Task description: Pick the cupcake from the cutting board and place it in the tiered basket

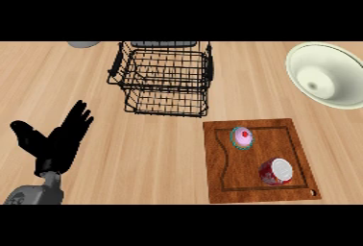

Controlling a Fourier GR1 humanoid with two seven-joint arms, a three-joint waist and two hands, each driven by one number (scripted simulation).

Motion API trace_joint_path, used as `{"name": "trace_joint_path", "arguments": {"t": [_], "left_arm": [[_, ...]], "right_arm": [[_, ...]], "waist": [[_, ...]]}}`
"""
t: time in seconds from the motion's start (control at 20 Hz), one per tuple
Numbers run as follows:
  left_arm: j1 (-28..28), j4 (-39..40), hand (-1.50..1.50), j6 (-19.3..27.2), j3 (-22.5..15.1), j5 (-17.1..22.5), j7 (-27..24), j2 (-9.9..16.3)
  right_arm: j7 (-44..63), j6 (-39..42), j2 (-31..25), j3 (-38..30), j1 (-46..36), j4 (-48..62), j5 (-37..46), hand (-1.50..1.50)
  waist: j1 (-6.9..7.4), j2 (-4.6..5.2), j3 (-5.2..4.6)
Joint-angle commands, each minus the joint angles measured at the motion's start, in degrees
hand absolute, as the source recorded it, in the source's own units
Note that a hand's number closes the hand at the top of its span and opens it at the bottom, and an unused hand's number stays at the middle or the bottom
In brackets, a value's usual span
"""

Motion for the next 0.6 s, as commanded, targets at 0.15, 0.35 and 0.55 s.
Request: {"name": "trace_joint_path", "arguments": {"t": [0.15, 0.35, 0.55], "left_arm": [[3.8, -0.8, 0.00, 7.3, -5.4, -12.6, -5.6, -2.1], [5.5, 1.5, 0.00, 7.9, -6.1, -13.8, -6.4, -1.9], [10.1, -1.0, 0.00, 9.5, -8.8, -16.2, -7.9, -3.7]], "right_arm": [[1.6, 8.6, -0.8, -0.5, -6.9, 7.1, -4.9, 1.50], [9.8, -8.2, 3.1, -6.0, -0.2, 17.7, 0.8, -1.50], [0.7, -9.9, 14.1, -8.1, 1.2, 18.3, -5.8, -1.50]], "waist": [[0.60, 1.69, -1.02], [-0.49, 2.46, -1.09], [0.26, 1.60, -0.96]]}}
